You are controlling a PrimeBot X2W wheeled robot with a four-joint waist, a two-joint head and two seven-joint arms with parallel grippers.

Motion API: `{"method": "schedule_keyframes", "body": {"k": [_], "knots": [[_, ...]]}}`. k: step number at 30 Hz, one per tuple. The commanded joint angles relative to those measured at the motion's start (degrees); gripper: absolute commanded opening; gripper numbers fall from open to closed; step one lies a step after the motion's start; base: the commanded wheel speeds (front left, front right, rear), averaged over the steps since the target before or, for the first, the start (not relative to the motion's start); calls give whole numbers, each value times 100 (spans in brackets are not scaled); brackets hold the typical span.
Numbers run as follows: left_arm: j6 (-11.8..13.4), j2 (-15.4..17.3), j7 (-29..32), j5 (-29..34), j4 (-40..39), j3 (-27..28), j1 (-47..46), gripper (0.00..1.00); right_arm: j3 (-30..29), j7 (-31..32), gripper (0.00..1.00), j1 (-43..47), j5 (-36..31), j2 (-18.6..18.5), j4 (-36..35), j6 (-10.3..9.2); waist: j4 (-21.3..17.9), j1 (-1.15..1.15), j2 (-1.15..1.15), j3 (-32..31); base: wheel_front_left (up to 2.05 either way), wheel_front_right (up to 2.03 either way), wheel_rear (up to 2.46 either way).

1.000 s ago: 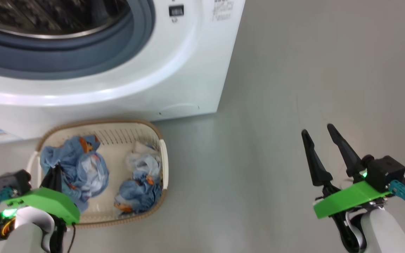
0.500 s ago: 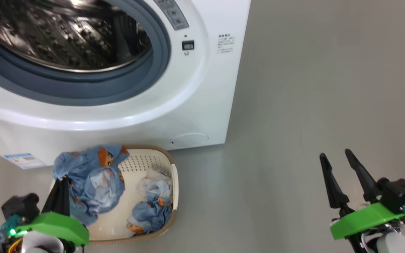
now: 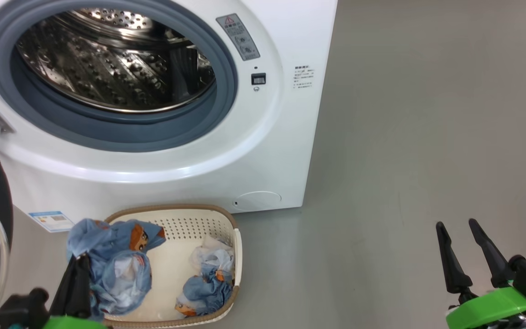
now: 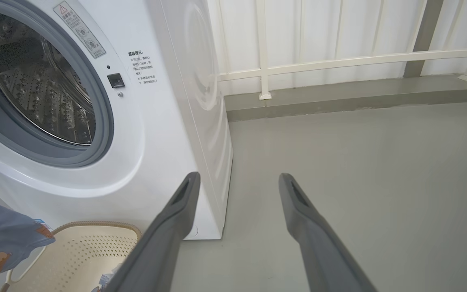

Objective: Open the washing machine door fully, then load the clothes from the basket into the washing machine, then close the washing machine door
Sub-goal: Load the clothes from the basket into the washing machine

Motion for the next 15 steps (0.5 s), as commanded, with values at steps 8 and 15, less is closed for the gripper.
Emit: {"method": "schedule_keyframes", "body": {"k": [8,15], "knots": [[-9,-82,-68,69,-906,364,586,0,-34,-27,100,210,-12,-50,-208,10,22,0,0,-105,0,0,0],[-9,-134,-68,54,-996,353,591,0,-17,-27,100,183,-28,-38,-223,10,-4,0,0,-60,0,0,0]]}}
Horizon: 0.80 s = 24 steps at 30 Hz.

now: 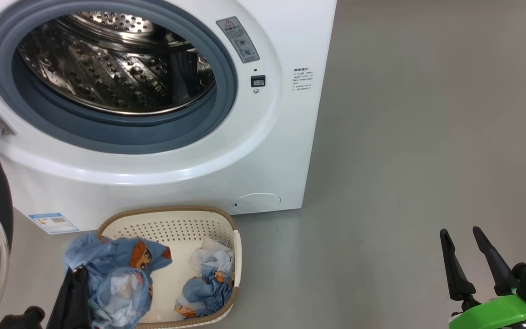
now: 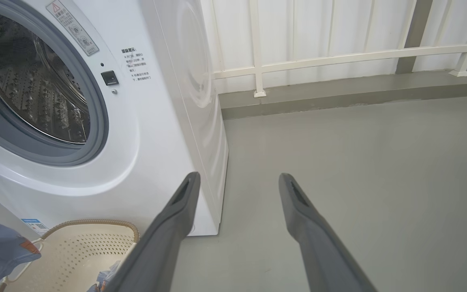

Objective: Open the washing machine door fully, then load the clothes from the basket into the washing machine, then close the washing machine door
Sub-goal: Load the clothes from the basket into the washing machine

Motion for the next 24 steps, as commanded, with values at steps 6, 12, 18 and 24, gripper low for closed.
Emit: {"method": "schedule_keyframes", "body": {"k": [6,12,18,24], "knots": [[-8,35,-61,-24,-133,156,-313,0,121,-27,100,-116,-35,-39,-177,10,-19,0,0,143,0,0,0],[-8,28,-61,-120,7,189,-870,0,156,-27,100,-238,-48,82,-207,10,-98,0,0,404,0,0,0],[-9,155,-61,-130,-9,307,-1727,0,184,-27,100,-432,-46,179,-209,10,-232,0,0,682,0,0,0],[-9,342,-61,-85,29,464,-2717,0,236,-27,100,-562,-45,265,-193,10,-390,0,0,881,0,0,0]]}}
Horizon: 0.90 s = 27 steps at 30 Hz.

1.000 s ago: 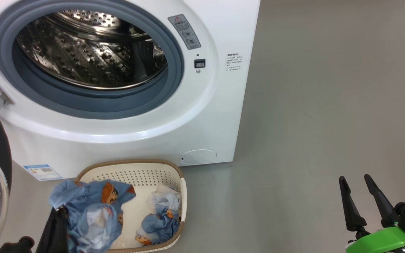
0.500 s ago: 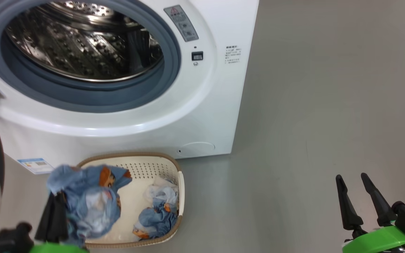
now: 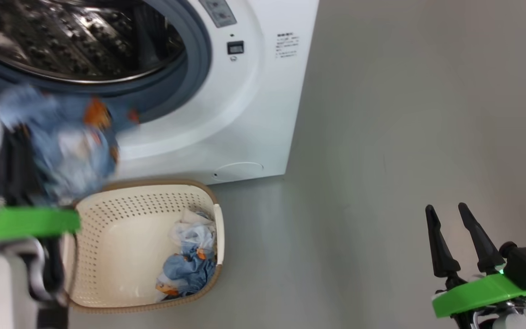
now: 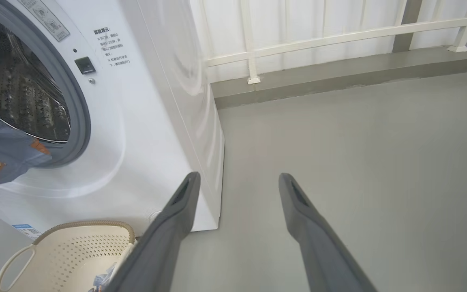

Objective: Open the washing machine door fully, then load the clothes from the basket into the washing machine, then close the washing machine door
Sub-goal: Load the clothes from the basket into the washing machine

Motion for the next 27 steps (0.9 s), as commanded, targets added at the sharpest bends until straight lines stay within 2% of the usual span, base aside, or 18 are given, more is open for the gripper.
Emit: {"method": "schedule_keyframes", "body": {"k": [1,7,27], "knots": [[-9,226,-36,38,-88,235,-358,0,172,-27,100,-161,-37,-11,-129,10,-131,0,0,138,0,0,0],[-9,372,-36,112,513,249,-1321,0,252,-27,100,-327,-16,89,-135,10,-337,0,0,389,0,0,0],[24,971,-3,381,4467,-142,-4041,0,478,-27,100,-735,23,327,-194,10,-847,0,0,1155,0,0,0]]}}
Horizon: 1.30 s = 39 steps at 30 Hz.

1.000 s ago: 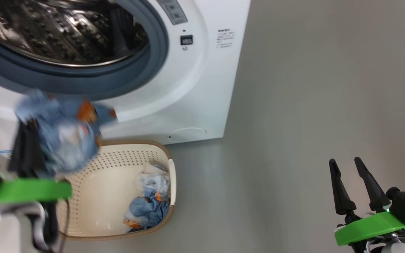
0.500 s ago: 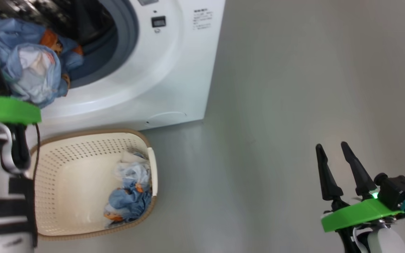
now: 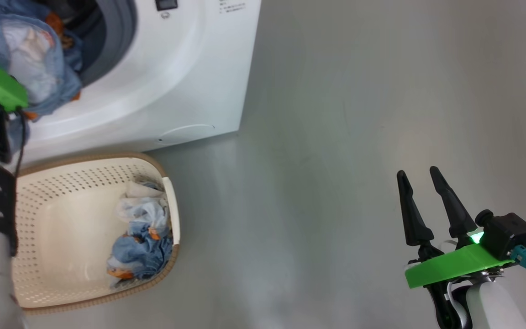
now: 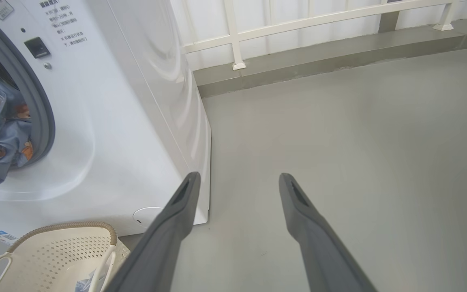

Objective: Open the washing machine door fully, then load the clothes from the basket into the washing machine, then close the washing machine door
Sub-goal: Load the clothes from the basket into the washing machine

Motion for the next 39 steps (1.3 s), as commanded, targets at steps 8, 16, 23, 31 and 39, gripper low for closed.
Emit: {"method": "schedule_keyframes", "body": {"k": [8,16,23,31,39], "knots": [[63,530,165,216,1134,-179,-907,0,293,-27,100,-212,47,47,-142,10,-293,0,0,329,0,0,0],[126,749,54,281,1511,-304,-1366,0,445,-27,100,-261,124,59,-145,10,-492,0,0,455,0,0,0],[252,863,-31,291,-173,-78,-1327,0,479,-27,100,-295,241,61,-176,10,-551,0,0,583,0,0,0],[284,703,-33,367,-795,285,-791,100,526,-27,100,-374,271,61,-173,10,-508,0,0,608,0,0,0],[226,628,-33,390,-687,428,-612,100,525,-27,100,-396,236,62,-161,10,-455,0,0,573,0,0,0]]}}
